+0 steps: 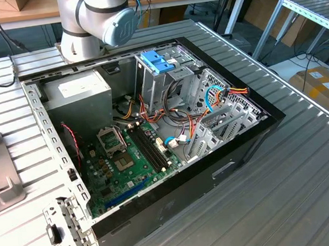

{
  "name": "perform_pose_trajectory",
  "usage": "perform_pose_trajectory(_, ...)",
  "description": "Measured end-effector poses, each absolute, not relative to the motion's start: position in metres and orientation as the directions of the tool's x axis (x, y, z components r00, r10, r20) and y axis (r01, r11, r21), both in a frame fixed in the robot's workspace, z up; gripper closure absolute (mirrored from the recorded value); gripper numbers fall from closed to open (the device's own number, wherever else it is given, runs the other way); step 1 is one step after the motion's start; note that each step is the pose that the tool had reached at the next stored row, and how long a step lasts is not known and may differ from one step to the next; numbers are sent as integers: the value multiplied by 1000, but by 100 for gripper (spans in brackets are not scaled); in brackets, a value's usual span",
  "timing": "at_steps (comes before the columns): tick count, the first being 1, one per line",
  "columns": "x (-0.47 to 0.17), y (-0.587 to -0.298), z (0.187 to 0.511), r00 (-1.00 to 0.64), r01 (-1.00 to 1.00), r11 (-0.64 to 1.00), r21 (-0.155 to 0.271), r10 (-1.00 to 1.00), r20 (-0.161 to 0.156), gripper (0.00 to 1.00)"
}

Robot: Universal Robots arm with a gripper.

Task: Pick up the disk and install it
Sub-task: 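Pick up the disk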

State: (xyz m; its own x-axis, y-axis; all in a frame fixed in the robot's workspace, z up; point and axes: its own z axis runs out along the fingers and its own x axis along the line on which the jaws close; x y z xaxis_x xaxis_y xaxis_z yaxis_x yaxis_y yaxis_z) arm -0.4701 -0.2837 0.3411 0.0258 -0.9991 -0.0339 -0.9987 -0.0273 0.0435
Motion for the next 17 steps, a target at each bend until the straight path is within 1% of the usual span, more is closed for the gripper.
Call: perform_pose_trajectory(17, -478, -284, 316, 26, -999, -27, 44, -999, -34, 45)
